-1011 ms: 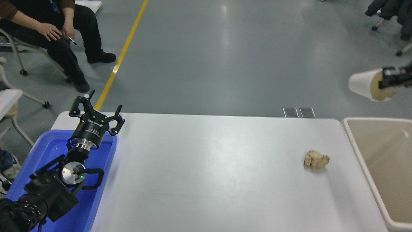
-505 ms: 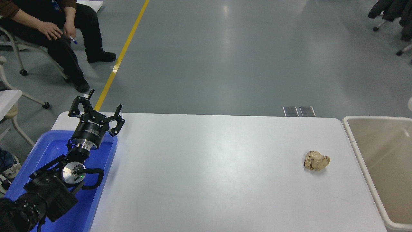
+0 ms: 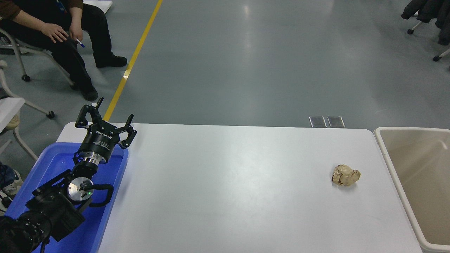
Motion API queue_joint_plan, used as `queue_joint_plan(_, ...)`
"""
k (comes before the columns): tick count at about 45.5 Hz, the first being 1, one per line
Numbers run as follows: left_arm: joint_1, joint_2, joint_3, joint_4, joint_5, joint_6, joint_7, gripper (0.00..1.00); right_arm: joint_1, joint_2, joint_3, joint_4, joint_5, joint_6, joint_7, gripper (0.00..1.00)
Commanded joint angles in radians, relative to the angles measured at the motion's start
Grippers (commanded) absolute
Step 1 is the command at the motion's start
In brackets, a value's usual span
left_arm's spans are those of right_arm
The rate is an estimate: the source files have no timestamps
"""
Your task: Dispose of the paper cup in the dustbin
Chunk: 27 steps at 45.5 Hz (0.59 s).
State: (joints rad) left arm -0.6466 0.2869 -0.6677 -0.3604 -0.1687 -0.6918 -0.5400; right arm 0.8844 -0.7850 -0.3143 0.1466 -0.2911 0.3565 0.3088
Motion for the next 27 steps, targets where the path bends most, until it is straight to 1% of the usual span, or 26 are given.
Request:
queue_joint_plan(1,-0.001,0.000,0.000,0.000,0.000,0.000,0.000,1.00,-0.174,0.110,0.227,-0.148,0.165,-0.025,-0.053,0.00)
queue_joint_plan(7,-0.001,0.000,0.000,0.000,0.000,0.000,0.000,1.00,-0.220,0.128,0.326,-0.150,0.225,-0.054,-0.092,0.00)
queue_joint_plan(16,-0.001,0.000,0.000,0.000,0.000,0.002,0.000,1.00,-0.271,0.191,0.466,-0.150,0.288,-0.100,-0.168,0.00)
queue_joint_plan(27,-0.001,0.000,0.000,0.000,0.000,0.002,0.000,1.00,-0.298,0.271,0.644,-0.150,0.427,-0.201,-0.315,0.00)
